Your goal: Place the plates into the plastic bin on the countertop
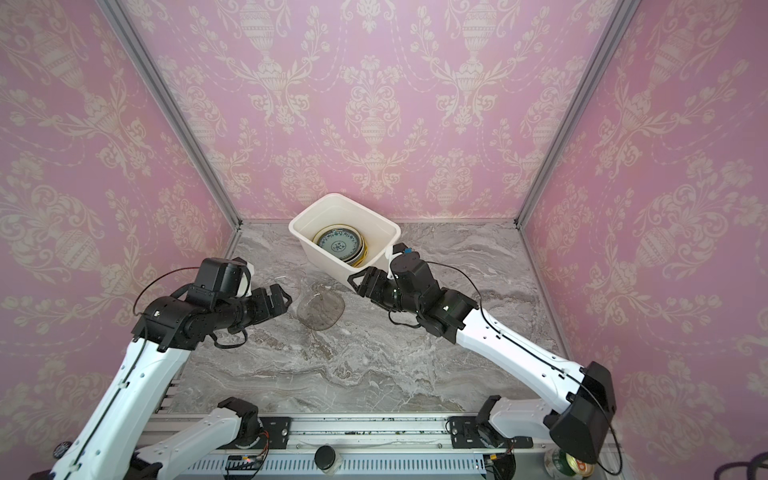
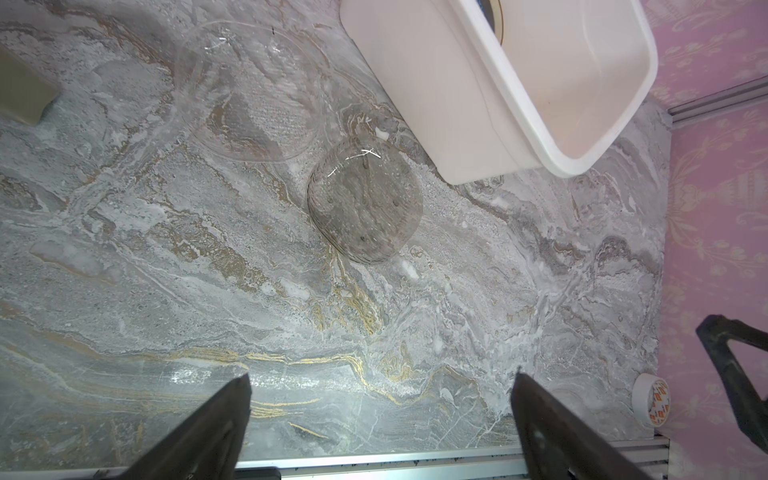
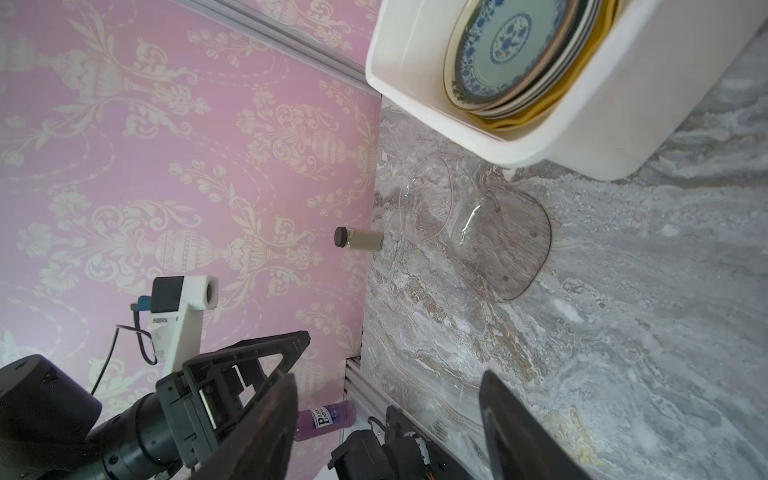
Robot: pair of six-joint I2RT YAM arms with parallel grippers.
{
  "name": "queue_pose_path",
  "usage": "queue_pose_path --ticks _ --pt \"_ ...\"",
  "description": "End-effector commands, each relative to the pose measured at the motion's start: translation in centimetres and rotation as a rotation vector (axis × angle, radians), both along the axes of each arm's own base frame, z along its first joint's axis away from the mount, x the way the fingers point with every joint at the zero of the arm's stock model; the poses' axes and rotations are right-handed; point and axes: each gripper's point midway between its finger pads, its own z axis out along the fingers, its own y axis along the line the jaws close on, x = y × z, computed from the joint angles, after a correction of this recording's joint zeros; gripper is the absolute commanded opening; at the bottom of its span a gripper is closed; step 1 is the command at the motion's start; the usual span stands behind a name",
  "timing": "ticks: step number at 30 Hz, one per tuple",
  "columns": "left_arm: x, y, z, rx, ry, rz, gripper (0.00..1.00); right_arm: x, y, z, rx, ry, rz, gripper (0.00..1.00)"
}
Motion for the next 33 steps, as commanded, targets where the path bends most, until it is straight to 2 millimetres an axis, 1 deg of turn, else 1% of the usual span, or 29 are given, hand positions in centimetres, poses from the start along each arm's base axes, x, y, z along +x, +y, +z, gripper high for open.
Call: queue_pose_path --ticks 1,4,7,12,15,19,20,21,24,27,29,33 --pt "0.7 -0.7 -1.8 -0.007 0.009 -0.049 0.99 0.1 -0.1 -1.3 0.127 0.036 -0.111 0.69" --pt "1.3 -0.9 -3.7 -0.014 0.022 -0.052 0.99 -0.4 -0.4 -3.9 0.102 0.048 -0.133 0.69" --pt "2.0 -0.9 -5.6 -0.022 0.043 -0.029 0.99 -0.3 -0.2 -6.2 0.107 0.054 -0.150 0.70" --pt "3.1 -0.6 -9.2 -0.129 0.105 0.081 0.99 0.5 1.0 -10.0 0.161 0.095 -0.174 0.70" --pt "3.3 0.0 -11.2 -0.189 0.148 0.172 0.99 0.9 2.3 -12.0 0.171 0.133 -0.163 0.69" --pt "4.0 0.5 -13.6 -0.257 0.167 0.259 0.99 1.3 4.6 -13.2 0.188 0.167 -0.108 0.68" --pt "4.4 0.6 -13.7 -0.272 0.157 0.269 0.99 1.3 5.1 -13.3 0.189 0.174 -0.093 0.68" --pt "4.2 0.7 -15.3 -0.283 0.179 0.280 0.98 1.4 5.5 -13.8 0.183 0.190 -0.084 0.68" --pt "5.3 0.5 -16.6 -0.332 0.179 0.278 0.92 1.3 6.4 -14.8 0.172 0.233 -0.061 0.67" --pt "6.0 0.6 -17.9 -0.338 0.193 0.263 0.87 1.0 6.4 -15.3 0.170 0.254 -0.059 0.67" --pt "6.5 0.7 -18.7 -0.345 0.211 0.252 0.83 1.0 6.0 -15.4 0.165 0.256 -0.074 0.67" --pt "7.5 0.4 -19.7 -0.361 0.234 0.227 0.76 1.0 5.7 -15.3 0.159 0.260 -0.080 0.67"
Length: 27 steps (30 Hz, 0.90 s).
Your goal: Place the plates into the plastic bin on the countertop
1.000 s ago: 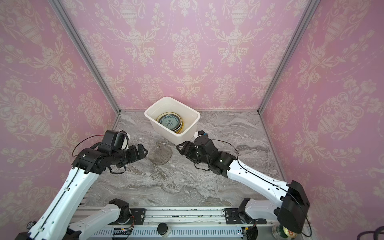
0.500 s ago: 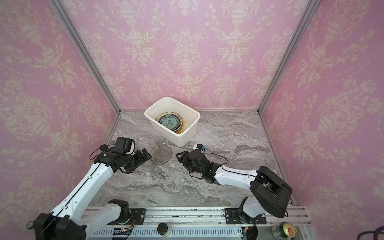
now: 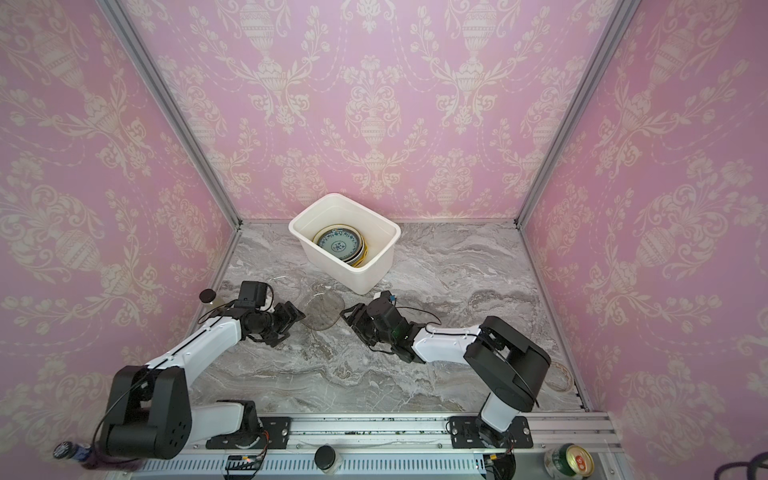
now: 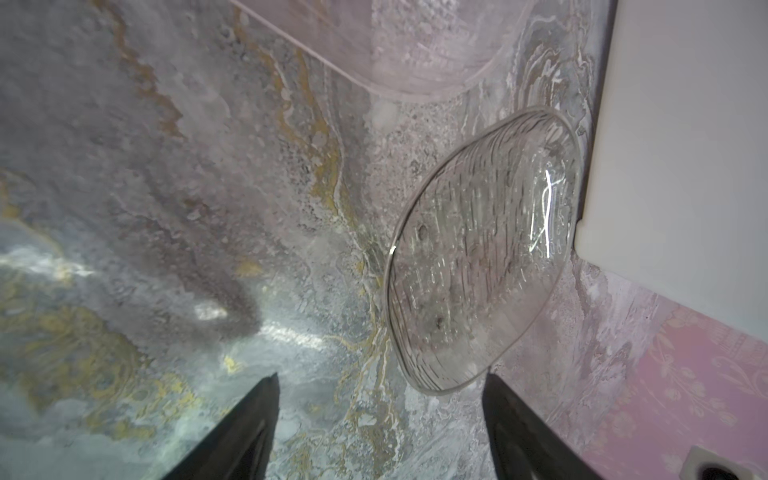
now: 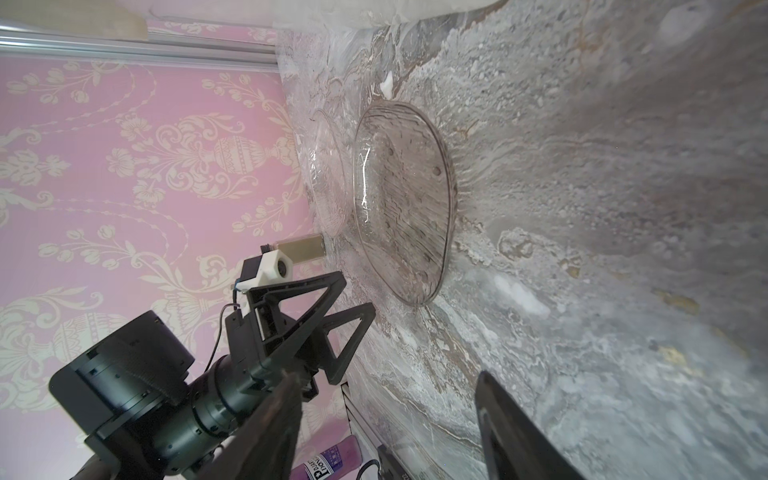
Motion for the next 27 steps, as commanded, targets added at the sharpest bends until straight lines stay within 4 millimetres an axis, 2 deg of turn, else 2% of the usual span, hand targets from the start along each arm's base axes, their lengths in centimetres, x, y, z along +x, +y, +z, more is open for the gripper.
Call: queue_pose_path --ticks 1,8,14,27 --pt "1.6 -0.7 0.3 -0.037 -0.042 -0.052 0.74 -0.2 0.3 1.2 0.025 -0.002 0.004 0.67" --pt "2.2 -0.7 -1.6 -0.037 0.018 -0.058 0.55 -0.1 0.2 1.6 0.011 0.000 0.009 0.67" --pt "2.1 -0.6 -2.4 -0.029 0.052 -0.057 0.31 -0.3 0.1 1.3 0.005 0.017 0.006 0.67" --pt "1.8 -1.0 -2.6 -0.042 0.062 -0.077 0.14 -0.3 -0.3 1.2 0.008 0.028 -0.002 0.67"
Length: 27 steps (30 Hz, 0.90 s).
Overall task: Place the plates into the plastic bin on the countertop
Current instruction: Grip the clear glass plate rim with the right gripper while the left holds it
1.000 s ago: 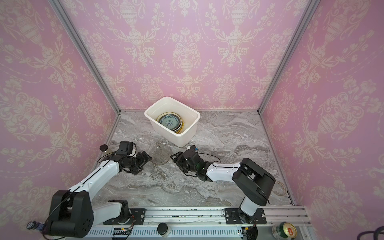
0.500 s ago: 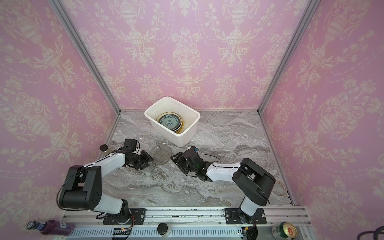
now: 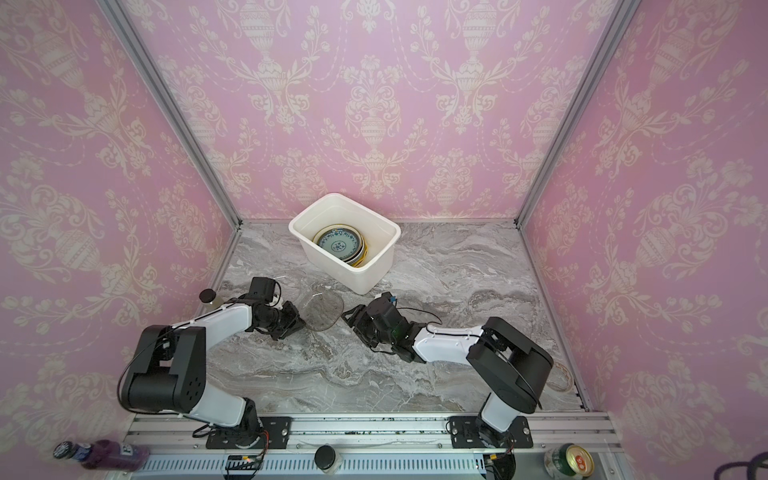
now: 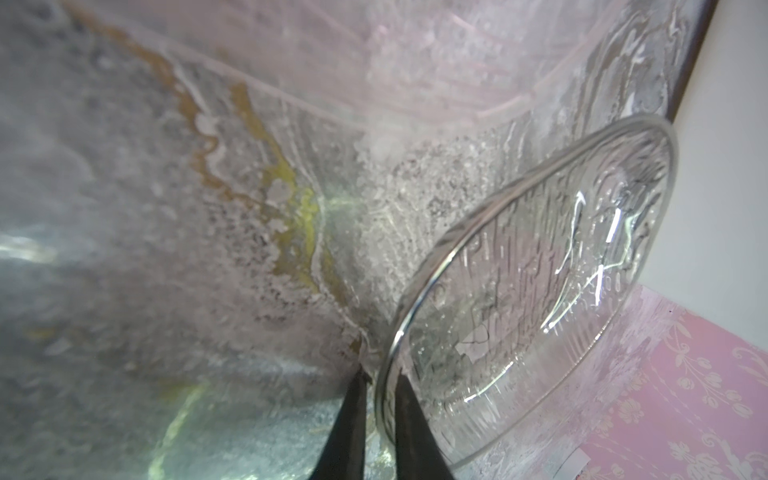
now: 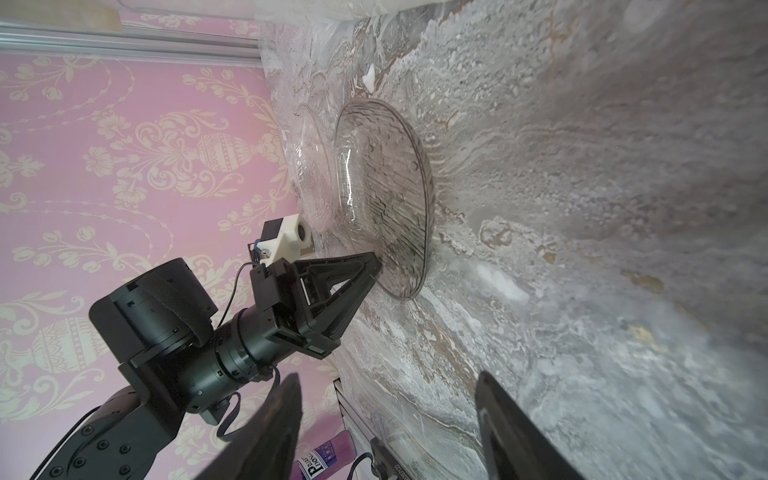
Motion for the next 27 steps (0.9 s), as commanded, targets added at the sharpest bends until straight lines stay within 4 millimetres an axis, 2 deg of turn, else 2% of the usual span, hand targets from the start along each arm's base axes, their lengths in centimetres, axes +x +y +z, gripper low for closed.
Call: queue_pose_path --ticks 1,4,10,16,17,21,27 --pt "0.3 -0.1 0.4 -0.010 -0.008 -0.020 0.13 0.2 -0.1 1.6 0.034 -0.002 -0.012 0.67" --pt "0.0 -0.2 0.4 -0.011 -0.006 -0.027 0.09 0.2 -0.2 1.7 0.036 -0.003 -0.015 0.67" --pt "-0.3 -0.4 1.1 -0.011 -0.015 -0.052 0.05 0.2 -0.7 1.8 0.032 -0.008 -0.013 0.66" --pt "-2.6 -1.4 2.7 0.001 -0.015 -0.142 0.03 -0.4 -1.1 3.0 -0.034 -0.031 0.111 0.67" --pt "-2.3 -1.7 4.0 0.006 -0.041 -0.163 0.02 -0.5 -1.3 3.4 -0.066 -0.041 0.146 0.67" --pt "-4.6 -2.2 6.3 0.025 -0.059 -0.235 0.00 -1.6 -2.6 5.3 -0.214 -0.101 0.286 0.68" --pt "-7.7 -2.8 10.2 0.008 -0.119 -0.287 0.00 -3.7 -6.2 8.7 -0.376 -0.189 0.434 0.69"
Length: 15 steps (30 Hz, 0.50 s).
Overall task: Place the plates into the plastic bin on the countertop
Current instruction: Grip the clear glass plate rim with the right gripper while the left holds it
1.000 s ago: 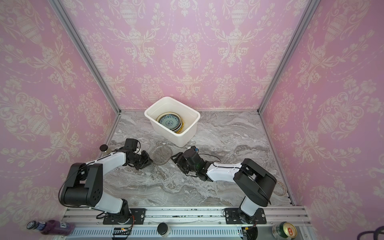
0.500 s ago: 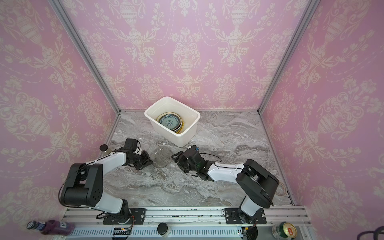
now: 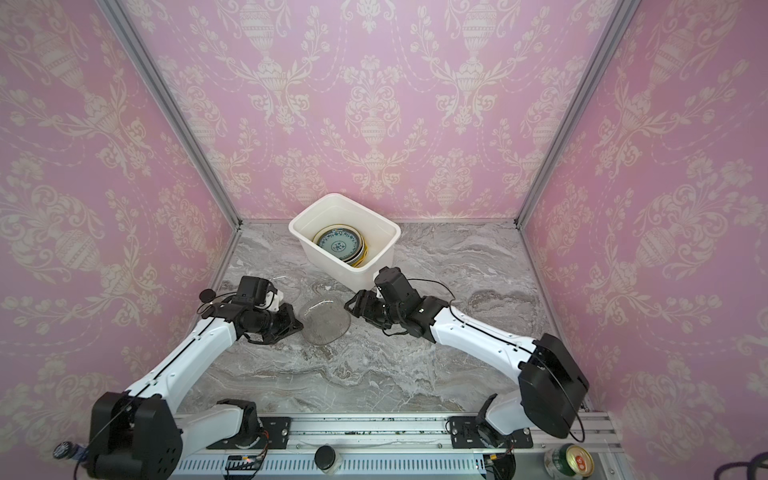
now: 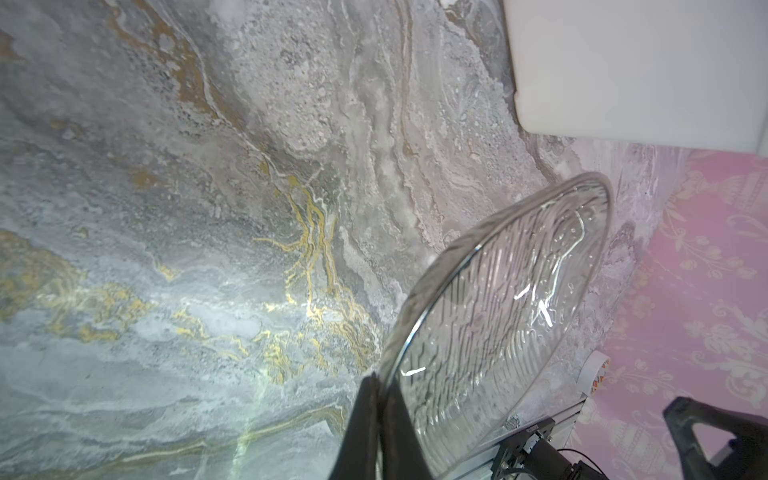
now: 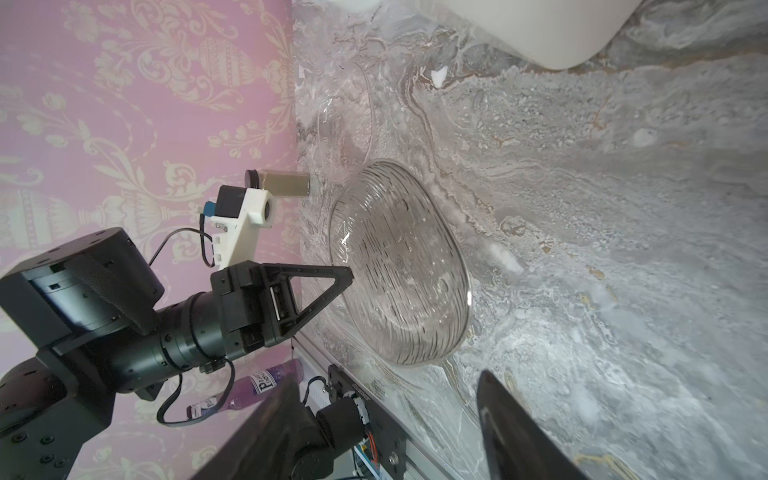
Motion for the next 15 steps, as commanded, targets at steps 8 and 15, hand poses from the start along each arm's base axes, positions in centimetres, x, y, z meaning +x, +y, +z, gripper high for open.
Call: queue_pose_path --ticks 8,15 --pt "-5.5 -2.6 7.6 -0.047 -0.048 -0.228 0.00 -5.6 -4.4 4.0 -0.088 -0.066 0.319 0.67" --pt "-6.0 -4.7 11.5 -0.090 -0.091 -0.298 0.00 -6.2 -4.0 6.6 -0.049 -0.112 0.382 0.61"
